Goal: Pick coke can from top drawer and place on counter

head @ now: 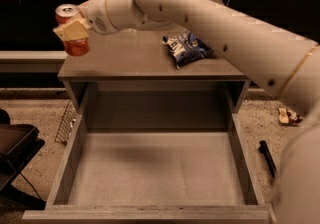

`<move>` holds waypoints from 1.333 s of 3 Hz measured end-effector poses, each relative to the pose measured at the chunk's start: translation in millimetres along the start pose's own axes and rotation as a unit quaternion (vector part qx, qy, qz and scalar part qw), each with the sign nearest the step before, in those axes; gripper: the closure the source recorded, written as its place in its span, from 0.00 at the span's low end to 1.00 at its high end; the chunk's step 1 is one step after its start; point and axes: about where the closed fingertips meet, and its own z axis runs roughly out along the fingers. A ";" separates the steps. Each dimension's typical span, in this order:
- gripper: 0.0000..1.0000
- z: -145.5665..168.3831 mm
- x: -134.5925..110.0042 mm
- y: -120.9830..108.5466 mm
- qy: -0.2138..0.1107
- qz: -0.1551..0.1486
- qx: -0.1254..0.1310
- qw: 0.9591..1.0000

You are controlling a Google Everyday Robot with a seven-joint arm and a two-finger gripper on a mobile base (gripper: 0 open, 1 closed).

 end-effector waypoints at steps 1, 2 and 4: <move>1.00 33.7 7.6 -51.3 -0.017 -0.007 0.031 0.999; 1.00 25.2 34.3 -92.1 0.010 -0.016 0.044 0.999; 0.51 26.7 34.7 -93.5 0.011 -0.017 0.042 0.999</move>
Offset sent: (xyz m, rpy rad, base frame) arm 0.1446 -0.0589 -0.0475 -0.1087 -0.0587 -0.1065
